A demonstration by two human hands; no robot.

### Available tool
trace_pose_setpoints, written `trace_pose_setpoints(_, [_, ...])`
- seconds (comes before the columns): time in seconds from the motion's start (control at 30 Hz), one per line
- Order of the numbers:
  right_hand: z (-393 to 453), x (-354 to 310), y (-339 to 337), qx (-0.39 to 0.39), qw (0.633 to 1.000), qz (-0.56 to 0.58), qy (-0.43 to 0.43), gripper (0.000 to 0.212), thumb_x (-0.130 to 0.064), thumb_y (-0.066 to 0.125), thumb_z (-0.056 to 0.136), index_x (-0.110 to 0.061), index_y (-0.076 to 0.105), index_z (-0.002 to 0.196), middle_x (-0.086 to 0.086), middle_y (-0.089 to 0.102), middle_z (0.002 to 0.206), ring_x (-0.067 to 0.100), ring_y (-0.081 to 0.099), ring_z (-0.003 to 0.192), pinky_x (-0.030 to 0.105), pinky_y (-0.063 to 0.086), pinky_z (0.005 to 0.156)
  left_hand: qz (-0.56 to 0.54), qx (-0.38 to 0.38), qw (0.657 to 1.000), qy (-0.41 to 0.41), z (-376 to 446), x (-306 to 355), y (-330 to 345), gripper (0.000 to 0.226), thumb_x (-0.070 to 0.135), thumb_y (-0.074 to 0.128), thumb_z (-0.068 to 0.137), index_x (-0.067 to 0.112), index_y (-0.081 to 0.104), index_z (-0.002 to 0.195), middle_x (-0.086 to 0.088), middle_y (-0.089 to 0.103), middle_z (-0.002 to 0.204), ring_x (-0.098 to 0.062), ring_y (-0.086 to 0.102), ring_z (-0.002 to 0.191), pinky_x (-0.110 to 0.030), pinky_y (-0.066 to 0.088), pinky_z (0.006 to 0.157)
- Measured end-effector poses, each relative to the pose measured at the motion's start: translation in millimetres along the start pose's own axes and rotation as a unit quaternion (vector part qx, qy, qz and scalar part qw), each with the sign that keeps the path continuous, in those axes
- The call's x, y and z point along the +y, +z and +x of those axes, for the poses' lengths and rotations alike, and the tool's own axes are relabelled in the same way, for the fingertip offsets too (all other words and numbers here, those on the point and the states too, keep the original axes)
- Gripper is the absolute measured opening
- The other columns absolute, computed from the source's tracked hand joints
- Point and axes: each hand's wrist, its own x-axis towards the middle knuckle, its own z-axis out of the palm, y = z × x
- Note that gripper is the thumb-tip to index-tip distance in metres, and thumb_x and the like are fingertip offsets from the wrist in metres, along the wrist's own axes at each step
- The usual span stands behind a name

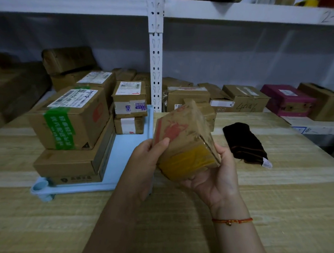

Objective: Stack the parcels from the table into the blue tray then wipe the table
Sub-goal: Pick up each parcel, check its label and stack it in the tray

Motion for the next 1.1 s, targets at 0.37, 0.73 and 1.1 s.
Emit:
trace_pose_setpoints(0.37, [7.6, 2.3, -5.9, 0.07, 0.992, -0.108, -0.01, 0.035, -0.032, 0.054, 0.092, -0.01, 0.068, 0.117, 0.012, 0.075, 0.094, 0.027, 0.069, 0.091, 0.045, 0.054, 0.088, 0.018, 0.021, 0.999, 0.027, 1.2, -2.5, -7.7, 0.042, 0.019, 0.063, 0.089, 0.023, 0.053, 0.13, 0.0, 0.067, 0.116, -0.02, 0.063, 0.108, -0.038, 0.052, 0.088])
trace_pose_setpoints(0.73, [5.7, 1.7, -3.9, 0.081, 0.972, -0.196, -0.1, 0.006, -0.021, 0.058, 0.095, -0.018, 0.062, 0.093, -0.002, 0.072, 0.074, 0.009, 0.067, 0.068, 0.031, 0.05, 0.065, 0.058, 0.022, 0.993, 0.103, 1.2, -4.4, -9.1, 0.048, 0.009, 0.064, 0.087, 0.019, 0.049, 0.131, 0.003, 0.064, 0.118, -0.009, 0.063, 0.104, -0.019, 0.052, 0.073])
trace_pose_setpoints(1.1, [2.1, 5.1, 3.4, 0.019, 0.986, -0.149, -0.079, 0.033, -0.052, 0.064, 0.07, -0.037, 0.072, 0.099, -0.008, 0.076, 0.095, 0.025, 0.06, 0.112, 0.053, 0.046, 0.099, 0.038, 0.032, 0.991, 0.121, -1.7, 3.8, -8.5, 0.031, 0.026, 0.042, 0.101, 0.029, 0.064, 0.122, 0.018, 0.064, 0.118, 0.016, 0.06, 0.096, -0.015, 0.049, 0.081])
